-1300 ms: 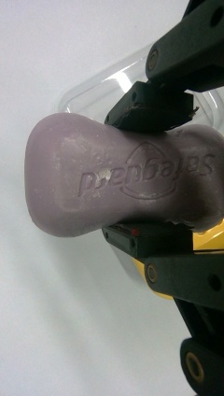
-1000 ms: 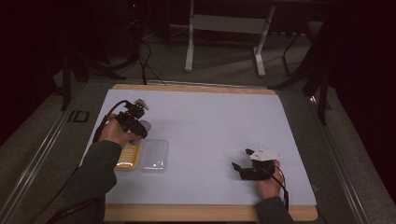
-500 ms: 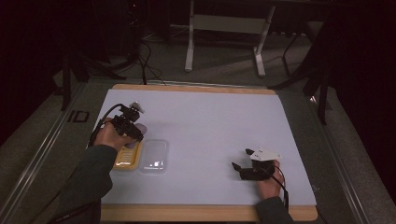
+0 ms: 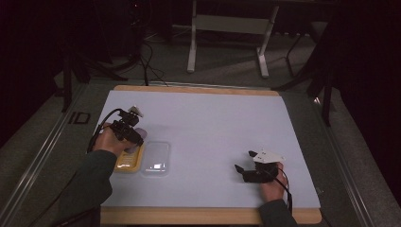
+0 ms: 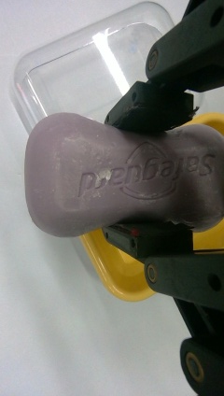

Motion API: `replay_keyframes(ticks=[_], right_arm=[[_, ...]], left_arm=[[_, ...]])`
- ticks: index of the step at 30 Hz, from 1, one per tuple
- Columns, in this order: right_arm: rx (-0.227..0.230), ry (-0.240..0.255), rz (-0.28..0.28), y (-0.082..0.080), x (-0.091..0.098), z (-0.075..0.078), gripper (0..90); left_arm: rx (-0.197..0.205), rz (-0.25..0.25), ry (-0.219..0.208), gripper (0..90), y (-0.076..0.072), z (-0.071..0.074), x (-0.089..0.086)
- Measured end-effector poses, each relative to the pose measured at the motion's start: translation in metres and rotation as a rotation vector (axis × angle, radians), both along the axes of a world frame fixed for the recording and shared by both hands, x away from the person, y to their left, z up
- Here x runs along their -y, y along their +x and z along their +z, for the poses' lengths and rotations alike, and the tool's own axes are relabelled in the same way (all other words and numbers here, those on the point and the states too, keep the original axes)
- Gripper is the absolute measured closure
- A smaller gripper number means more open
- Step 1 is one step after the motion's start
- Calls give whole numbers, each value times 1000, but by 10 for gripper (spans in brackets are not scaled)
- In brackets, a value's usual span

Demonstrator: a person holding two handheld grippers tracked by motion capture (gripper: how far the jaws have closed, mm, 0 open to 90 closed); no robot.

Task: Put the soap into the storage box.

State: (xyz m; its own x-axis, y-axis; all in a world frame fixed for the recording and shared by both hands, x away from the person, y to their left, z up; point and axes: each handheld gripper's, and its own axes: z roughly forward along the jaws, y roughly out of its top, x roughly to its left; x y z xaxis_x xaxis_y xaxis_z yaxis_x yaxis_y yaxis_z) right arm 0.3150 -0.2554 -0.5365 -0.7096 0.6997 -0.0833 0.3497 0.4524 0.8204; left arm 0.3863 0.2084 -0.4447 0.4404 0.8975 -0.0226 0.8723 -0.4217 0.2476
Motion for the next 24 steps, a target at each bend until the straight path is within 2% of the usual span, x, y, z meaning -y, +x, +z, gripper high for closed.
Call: replay_keyframes(ticks=[6,24], right_arm=[[0,-4,1,0,0,0,193],[2,-4,0,0,0,0,193]], left_arm=[[-17,8,-4,499,-1,-5,-1],[-28,44,0,499,-11,-16,-13]])
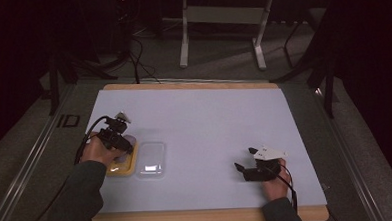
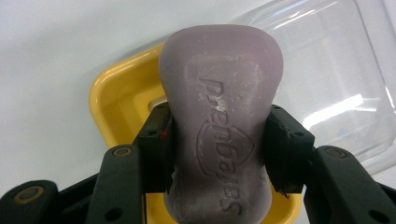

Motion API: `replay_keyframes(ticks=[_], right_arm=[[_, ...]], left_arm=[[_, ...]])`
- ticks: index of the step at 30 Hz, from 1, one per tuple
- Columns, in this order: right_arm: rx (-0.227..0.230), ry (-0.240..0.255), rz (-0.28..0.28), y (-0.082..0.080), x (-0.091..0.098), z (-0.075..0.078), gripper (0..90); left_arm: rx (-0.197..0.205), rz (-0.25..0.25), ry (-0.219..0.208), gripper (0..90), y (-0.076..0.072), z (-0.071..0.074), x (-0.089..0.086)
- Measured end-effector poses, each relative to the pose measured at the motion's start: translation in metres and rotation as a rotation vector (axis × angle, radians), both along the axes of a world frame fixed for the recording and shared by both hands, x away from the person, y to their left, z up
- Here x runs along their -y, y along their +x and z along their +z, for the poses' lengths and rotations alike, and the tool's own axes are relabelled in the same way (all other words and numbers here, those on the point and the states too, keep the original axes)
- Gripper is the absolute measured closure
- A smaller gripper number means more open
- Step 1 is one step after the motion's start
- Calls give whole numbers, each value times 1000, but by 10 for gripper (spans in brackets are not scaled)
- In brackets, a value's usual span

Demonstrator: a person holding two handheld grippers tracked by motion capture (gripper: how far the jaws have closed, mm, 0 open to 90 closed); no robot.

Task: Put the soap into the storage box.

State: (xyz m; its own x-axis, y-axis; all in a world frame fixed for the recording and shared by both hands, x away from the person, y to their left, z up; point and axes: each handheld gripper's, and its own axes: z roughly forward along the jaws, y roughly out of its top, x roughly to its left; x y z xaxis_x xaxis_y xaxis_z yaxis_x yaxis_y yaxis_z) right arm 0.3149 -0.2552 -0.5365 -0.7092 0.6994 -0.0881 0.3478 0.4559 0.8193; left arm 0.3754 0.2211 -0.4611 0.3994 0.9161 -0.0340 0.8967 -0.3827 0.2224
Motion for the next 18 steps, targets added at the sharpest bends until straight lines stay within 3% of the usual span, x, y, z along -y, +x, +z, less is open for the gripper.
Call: replay_keyframes(ticks=[6,18], right_arm=[[1,-1,0,0,0,0,193],[0,-2,0,0,0,0,193]], left_arm=[[-11,16,-13,498,-2,-6,-3],[-30,41,15,497,-6,-19,-7]])
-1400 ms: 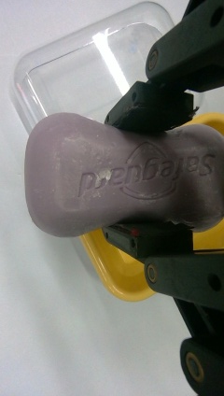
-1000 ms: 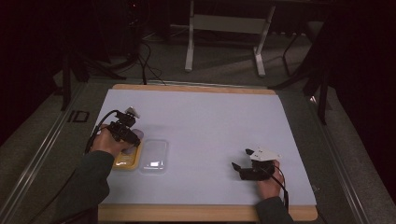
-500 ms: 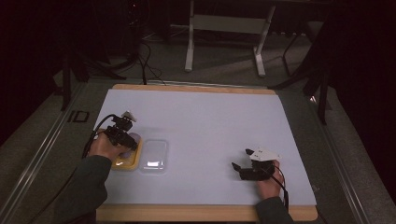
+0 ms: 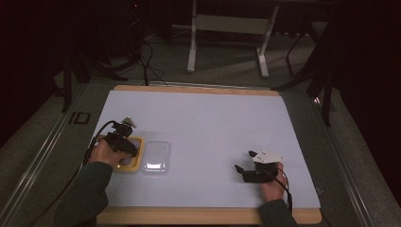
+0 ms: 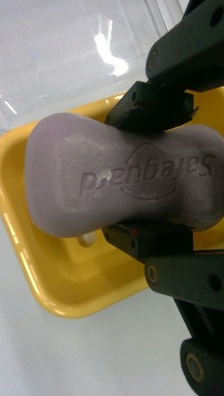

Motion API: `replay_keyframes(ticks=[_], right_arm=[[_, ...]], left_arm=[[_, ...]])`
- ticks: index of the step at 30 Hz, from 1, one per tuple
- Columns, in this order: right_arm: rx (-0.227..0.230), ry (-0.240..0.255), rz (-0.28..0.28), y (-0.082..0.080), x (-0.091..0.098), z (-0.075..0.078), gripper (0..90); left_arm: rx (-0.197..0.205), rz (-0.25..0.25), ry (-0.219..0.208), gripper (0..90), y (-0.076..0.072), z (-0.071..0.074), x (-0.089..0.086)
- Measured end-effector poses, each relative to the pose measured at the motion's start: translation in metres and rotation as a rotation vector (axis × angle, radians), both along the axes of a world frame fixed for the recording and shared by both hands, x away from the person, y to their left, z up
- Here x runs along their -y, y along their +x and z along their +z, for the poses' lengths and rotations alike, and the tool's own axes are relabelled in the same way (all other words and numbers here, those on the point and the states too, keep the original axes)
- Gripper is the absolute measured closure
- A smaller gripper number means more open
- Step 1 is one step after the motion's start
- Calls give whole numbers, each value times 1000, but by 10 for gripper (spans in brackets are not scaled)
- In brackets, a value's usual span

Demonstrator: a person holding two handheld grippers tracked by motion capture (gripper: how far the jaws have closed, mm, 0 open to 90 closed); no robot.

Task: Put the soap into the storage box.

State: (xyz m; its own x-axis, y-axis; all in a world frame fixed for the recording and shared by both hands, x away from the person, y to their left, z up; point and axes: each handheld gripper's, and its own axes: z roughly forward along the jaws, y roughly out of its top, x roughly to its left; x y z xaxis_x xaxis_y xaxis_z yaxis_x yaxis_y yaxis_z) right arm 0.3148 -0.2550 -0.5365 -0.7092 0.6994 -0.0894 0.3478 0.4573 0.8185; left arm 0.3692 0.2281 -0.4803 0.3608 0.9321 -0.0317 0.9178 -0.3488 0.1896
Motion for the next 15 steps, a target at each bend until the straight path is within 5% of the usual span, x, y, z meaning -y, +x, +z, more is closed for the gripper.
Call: replay_keyframes(ticks=[9,15], right_arm=[[-1,-4,1,0,0,0,193],[-2,-2,1,0,0,0,193]], left_arm=[[-1,11,21,493,-1,-7,0],[-14,18,-3,437,0,-9,-3]])
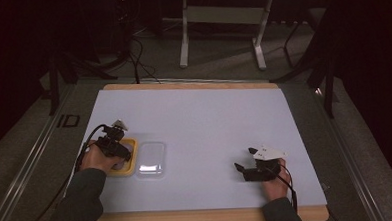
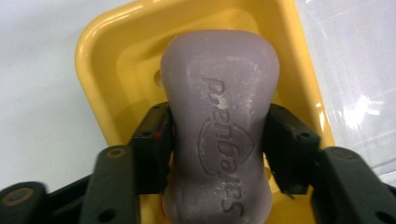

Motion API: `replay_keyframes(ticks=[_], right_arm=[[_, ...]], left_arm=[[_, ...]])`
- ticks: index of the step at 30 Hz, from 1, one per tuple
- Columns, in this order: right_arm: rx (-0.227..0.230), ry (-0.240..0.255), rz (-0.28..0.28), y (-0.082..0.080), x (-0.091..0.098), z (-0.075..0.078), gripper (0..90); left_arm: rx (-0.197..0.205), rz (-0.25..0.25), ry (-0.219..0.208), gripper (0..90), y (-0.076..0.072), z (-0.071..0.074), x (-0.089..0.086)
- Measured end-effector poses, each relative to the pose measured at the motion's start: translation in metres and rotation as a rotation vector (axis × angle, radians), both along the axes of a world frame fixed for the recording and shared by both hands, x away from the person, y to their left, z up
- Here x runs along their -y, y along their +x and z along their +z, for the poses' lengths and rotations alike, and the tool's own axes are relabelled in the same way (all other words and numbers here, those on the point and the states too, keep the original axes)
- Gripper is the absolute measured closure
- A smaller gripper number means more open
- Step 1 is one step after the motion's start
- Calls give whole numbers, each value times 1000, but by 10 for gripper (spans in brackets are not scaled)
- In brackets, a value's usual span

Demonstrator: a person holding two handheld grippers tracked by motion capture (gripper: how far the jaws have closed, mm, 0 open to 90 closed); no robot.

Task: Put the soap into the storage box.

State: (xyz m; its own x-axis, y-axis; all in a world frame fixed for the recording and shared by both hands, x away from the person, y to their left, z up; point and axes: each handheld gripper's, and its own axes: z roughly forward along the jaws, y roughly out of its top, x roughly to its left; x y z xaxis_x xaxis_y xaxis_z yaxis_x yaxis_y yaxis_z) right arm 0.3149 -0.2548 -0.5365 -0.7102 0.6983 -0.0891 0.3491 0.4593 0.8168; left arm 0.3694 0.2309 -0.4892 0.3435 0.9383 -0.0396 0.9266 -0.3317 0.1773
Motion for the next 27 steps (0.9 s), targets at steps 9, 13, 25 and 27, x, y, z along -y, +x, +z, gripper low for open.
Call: replay_keyframes(ticks=[9,13,25,27], right_arm=[[1,-4,0,0,0,0,194],[2,-6,0,0,0,0,194],[1,-6,1,0,0,0,194],[1,-6,0,0,0,0,194]], left_arm=[[14,-12,-52,390,-1,5,-6],[40,-10,-46,381,-2,14,-6],[187,-64,-53,356,-5,36,1],[200,-82,-45,356,-6,35,5]])
